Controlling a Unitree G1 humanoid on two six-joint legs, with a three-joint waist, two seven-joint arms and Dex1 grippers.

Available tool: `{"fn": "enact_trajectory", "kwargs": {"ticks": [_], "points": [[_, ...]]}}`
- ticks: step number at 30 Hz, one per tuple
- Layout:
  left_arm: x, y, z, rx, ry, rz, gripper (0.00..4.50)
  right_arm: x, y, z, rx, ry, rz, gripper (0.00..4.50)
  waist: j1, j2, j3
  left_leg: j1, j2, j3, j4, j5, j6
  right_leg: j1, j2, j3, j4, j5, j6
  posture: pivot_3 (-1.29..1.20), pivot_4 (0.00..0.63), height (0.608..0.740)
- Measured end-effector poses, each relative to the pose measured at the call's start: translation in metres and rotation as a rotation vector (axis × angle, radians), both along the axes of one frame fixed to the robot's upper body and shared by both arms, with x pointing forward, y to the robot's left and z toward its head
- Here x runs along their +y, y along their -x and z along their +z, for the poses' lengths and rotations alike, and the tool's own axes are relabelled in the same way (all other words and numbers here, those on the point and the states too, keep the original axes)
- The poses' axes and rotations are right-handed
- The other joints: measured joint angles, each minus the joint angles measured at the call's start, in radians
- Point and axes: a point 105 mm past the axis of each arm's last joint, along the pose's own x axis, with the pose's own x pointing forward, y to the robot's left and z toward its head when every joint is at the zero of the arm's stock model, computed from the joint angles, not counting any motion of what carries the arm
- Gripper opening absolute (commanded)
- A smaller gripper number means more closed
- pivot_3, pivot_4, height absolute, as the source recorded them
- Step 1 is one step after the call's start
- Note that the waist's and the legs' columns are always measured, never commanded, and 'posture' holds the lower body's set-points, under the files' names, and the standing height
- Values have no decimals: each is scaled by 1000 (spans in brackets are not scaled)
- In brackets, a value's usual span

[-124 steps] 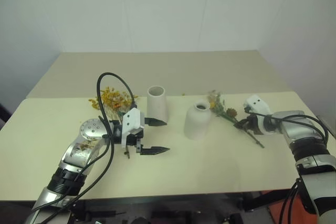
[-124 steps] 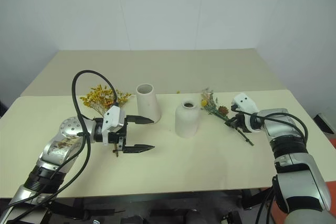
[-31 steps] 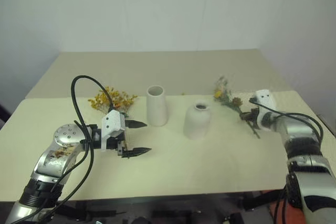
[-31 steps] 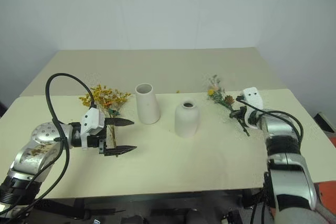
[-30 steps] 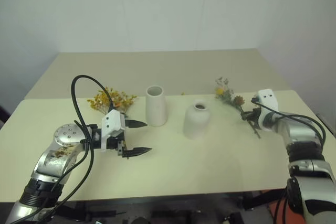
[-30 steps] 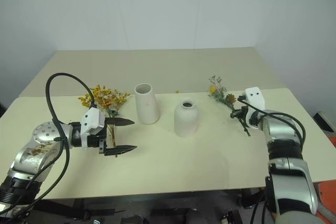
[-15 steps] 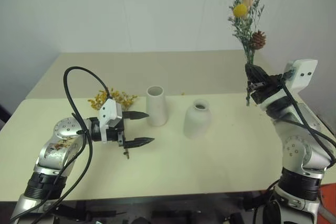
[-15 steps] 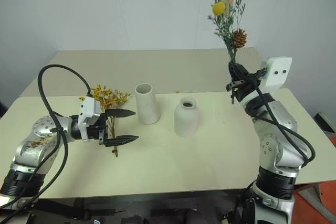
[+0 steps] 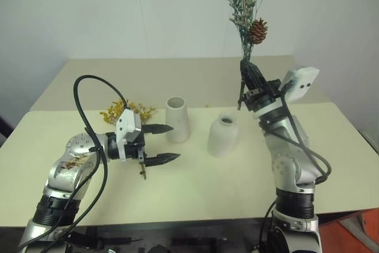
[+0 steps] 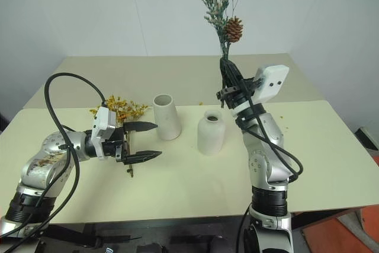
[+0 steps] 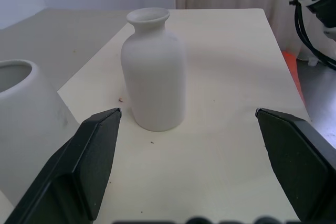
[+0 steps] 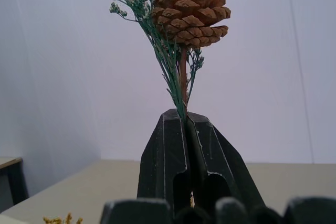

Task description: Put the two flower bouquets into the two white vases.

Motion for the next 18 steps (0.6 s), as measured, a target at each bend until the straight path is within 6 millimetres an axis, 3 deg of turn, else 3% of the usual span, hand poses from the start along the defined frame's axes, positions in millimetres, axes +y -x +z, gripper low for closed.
{"fn": "enact_trajectory", "kwargs": {"ticks": [11, 18], "points": [[0, 0, 0, 0, 0, 1, 4500, 12, -8, -15, 30, -29, 30, 53, 0, 0, 0, 0, 0, 0, 0, 0, 0, 0, 0, 0, 0, 0, 0, 0, 150, 740], [0, 0, 0, 1, -2, 3, 4500, 9, -9, -40, 71, -43, 29, 53, 0, 0, 0, 0, 0, 0, 0, 0, 0, 0, 0, 0, 0, 0, 0, 0, 150, 740]]}}
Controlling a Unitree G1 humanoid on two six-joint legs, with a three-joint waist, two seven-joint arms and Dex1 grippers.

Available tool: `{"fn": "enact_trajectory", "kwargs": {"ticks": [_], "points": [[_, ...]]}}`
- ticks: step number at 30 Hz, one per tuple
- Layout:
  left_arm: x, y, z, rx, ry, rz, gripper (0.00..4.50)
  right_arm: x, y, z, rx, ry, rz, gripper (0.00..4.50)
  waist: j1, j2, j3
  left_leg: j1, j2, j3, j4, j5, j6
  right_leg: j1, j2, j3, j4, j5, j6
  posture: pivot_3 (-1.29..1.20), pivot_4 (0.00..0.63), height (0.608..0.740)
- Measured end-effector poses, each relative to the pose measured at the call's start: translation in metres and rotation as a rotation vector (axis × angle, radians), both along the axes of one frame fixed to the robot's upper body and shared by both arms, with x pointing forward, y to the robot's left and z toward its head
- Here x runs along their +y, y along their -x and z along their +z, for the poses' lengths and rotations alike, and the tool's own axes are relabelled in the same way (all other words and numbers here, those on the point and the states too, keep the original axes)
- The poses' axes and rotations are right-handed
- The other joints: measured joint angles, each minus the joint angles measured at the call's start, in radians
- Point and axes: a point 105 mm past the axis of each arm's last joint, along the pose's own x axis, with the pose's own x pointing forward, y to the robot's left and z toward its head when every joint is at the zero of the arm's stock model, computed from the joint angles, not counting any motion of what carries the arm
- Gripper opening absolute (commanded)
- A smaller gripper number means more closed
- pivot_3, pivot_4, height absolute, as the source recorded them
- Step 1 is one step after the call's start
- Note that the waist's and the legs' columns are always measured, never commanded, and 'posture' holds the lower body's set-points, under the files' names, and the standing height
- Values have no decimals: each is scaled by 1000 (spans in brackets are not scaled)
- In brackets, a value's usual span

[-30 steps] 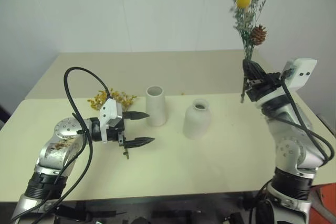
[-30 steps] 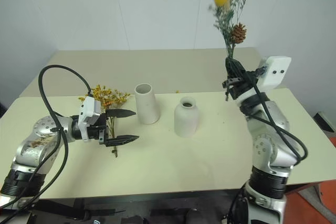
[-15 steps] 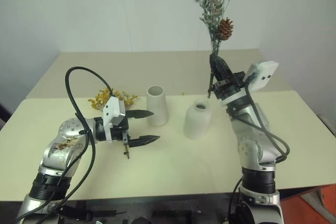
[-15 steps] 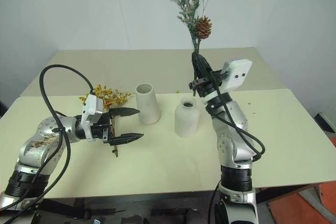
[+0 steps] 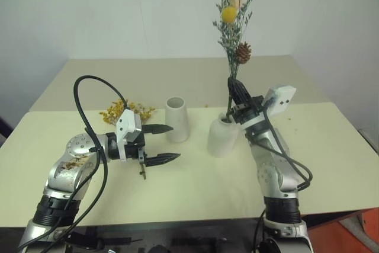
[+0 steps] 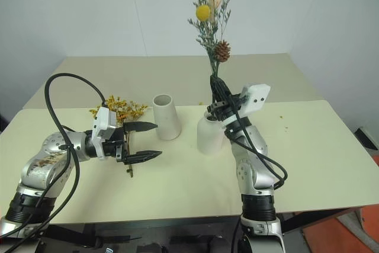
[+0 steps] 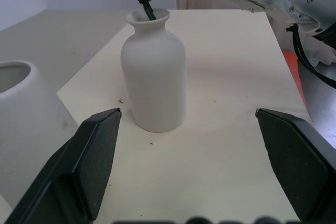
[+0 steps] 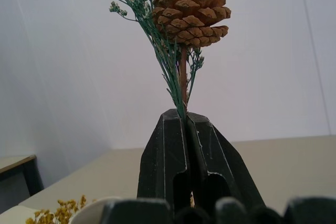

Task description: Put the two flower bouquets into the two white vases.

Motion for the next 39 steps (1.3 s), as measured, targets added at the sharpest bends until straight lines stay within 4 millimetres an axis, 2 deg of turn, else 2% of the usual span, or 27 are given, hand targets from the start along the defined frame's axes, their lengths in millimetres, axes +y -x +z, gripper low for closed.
{"fn": "enact_trajectory", "kwargs": {"ticks": [5, 10, 27, 28, 30, 37, 39], "points": [[0, 0, 0, 0, 2, 0, 4500, -1, 1, -2, -20, -8, -7, 53, -1, 0, 0, 0, 0, 0, 0, 0, 0, 0, 0, 0, 0, 0, 0, 0, 150, 740], [0, 0, 0, 0, 2, 0, 4500, 0, -1, -14, -10, 3, -16, 53, -1, 0, 0, 0, 0, 0, 0, 0, 0, 0, 0, 0, 0, 0, 0, 0, 150, 740], [0, 0, 0, 1, 2, 0, 4500, -2, 2, -26, -13, 26, -40, 53, 0, 0, 0, 0, 0, 0, 0, 0, 0, 0, 0, 0, 0, 0, 0, 0, 150, 740], [0, 0, 0, 2, 2, -1, 4500, -3, 4, -26, -13, 25, -41, 592, 0, 0, 0, 0, 0, 0, 0, 0, 0, 0, 0, 0, 0, 0, 0, 0, 150, 740], [0, 0, 0, 2, 1, -1, 4500, -4, 7, -27, -18, 24, -42, 1100, 0, 0, 0, 0, 0, 0, 0, 0, 0, 0, 0, 0, 0, 0, 0, 0, 150, 740], [1, -1, 0, 2, 3, -2, 4500, -4, 15, -22, -45, 32, -40, 3423, 0, 0, 0, 0, 0, 0, 0, 0, 0, 0, 0, 0, 0, 0, 0, 0, 150, 740], [1, -2, -1, 5, 6, 0, 4500, -4, 18, -22, -52, 36, -39, 3947, 0, 0, 0, 0, 0, 0, 0, 0, 0, 0, 0, 0, 0, 0, 0, 0, 150, 740]]}}
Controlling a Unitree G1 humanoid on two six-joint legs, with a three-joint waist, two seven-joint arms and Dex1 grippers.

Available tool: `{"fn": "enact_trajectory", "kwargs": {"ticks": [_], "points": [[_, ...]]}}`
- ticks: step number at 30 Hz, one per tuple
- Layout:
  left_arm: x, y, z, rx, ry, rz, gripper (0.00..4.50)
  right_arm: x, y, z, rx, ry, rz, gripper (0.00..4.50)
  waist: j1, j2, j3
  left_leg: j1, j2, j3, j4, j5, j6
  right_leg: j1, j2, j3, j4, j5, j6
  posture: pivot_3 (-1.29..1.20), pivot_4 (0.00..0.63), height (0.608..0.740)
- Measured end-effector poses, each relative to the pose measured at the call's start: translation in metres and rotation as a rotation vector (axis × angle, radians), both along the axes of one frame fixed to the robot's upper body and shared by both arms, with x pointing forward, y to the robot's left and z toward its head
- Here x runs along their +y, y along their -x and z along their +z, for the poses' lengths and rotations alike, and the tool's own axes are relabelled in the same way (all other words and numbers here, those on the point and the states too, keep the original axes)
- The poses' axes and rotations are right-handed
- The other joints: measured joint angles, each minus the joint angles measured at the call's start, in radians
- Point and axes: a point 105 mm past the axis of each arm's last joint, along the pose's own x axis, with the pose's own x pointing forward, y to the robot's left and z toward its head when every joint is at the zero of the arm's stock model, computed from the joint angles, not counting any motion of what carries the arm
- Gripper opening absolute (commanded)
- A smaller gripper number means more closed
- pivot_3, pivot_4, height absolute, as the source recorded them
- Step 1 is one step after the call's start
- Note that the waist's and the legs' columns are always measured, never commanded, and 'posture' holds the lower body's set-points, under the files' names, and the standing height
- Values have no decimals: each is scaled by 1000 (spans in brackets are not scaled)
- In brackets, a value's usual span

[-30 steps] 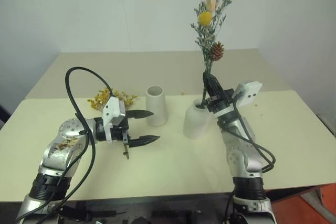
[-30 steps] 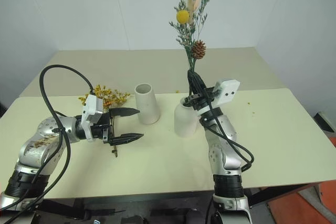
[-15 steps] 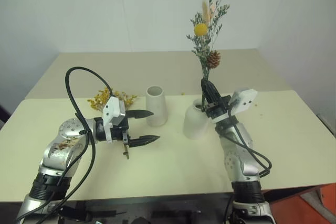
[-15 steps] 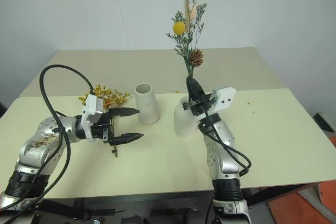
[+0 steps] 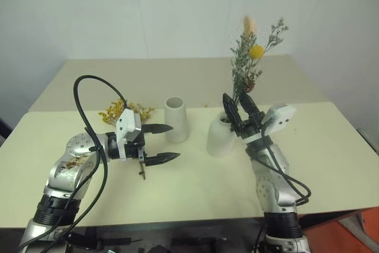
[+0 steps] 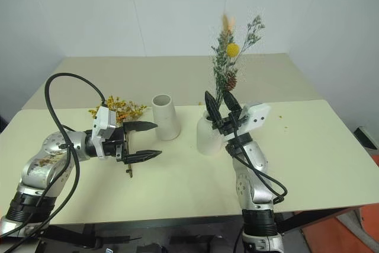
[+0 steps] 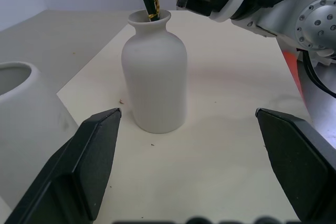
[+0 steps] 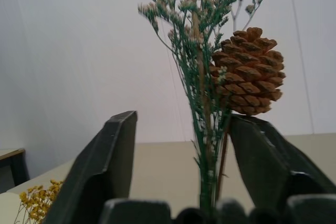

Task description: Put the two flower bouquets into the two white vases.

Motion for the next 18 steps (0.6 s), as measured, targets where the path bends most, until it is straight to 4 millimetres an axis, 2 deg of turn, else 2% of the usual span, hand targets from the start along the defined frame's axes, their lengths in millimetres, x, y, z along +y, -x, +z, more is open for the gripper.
{"fn": "enact_trajectory", "kwargs": {"ticks": [1, 2, 9, 18], "points": [[0, 0, 0, 0, 0, 1, 4500, 0, 2, -1, 0, 4, 0, 4350, 0, 0, 0, 0, 0, 0, 0, 0, 0, 0, 0, 0, 0, 0, 0, 0, 150, 740], [0, -1, 0, -2, 1, 0, 4500, -1, 3, -2, 1, 16, 0, 4492, 0, 0, 0, 0, 0, 0, 0, 0, 0, 0, 0, 0, 0, 0, 0, 0, 150, 740], [-1, -1, 1, -6, 4, -5, 4500, -3, 22, -6, 3, 71, 47, 4492, 1, 0, 0, 0, 0, 0, 0, 0, 0, 0, 0, 0, 0, 0, 0, 0, 150, 740], [-1, -1, 1, -7, 3, -10, 4500, 0, 48, -22, 45, 214, 151, 4492, 1, 0, 0, 0, 0, 0, 0, 0, 0, 1, 0, 0, 0, 0, 0, 0, 150, 740]]}}
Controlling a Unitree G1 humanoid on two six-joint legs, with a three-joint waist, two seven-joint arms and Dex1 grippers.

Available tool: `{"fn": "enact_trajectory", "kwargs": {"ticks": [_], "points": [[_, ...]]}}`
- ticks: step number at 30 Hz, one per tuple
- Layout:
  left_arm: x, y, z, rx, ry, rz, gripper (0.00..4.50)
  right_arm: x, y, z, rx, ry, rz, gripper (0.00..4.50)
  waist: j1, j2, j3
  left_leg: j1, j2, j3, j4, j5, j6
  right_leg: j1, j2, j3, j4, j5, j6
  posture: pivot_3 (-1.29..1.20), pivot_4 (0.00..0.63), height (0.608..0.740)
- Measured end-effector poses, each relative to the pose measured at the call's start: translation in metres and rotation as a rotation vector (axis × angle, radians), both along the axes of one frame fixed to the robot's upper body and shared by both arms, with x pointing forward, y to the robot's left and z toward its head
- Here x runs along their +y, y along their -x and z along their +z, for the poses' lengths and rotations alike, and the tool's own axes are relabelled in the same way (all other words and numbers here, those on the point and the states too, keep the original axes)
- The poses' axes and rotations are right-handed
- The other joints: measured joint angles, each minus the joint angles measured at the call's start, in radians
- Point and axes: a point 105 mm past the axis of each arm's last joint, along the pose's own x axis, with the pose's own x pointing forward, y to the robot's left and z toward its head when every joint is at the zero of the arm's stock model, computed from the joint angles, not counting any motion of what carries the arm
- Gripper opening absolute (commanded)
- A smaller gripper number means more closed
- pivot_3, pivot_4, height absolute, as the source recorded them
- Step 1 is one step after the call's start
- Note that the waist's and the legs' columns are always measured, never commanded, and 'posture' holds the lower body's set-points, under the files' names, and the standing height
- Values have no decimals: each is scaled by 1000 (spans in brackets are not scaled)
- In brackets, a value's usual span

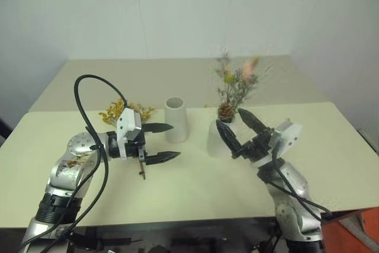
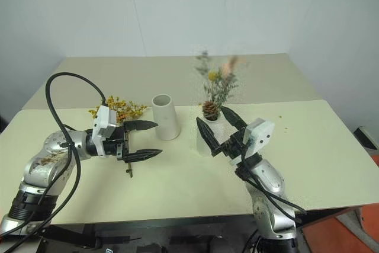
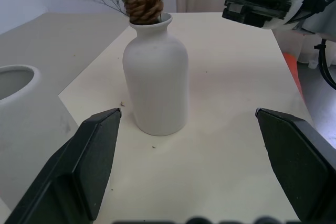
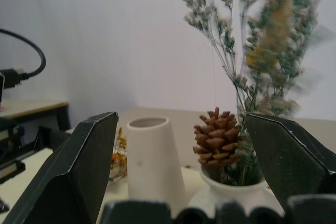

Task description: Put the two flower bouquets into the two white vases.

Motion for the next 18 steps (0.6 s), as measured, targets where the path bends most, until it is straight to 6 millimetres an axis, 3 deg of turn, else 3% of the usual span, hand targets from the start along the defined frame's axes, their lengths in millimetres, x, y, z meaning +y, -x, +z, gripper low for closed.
{"fn": "enact_trajectory", "kwargs": {"ticks": [5, 11, 18], "points": [[0, 0, 0, 1, 0, 1, 4500, -8, 3, -8, 40, 58, -19, 4492, 1, 0, 0, 0, 0, 0, 0, 0, 0, 0, 0, 0, 0, 0, 0, 0, 150, 740], [7, 0, -1, 5, -10, 38, 4500, -38, 14, -8, 113, 195, -31, 4492, 4, 0, 0, -1, 0, 0, 0, 0, 0, 0, 0, 0, -1, 0, 0, 0, 150, 740], [20, 0, -2, 11, -10, 159, 4500, -30, 43, -10, 160, 532, 158, 4492, 1, 0, 0, 1, 0, 0, 0, 0, 0, 2, 0, 0, -1, -5, 8, 0, 150, 740]]}}
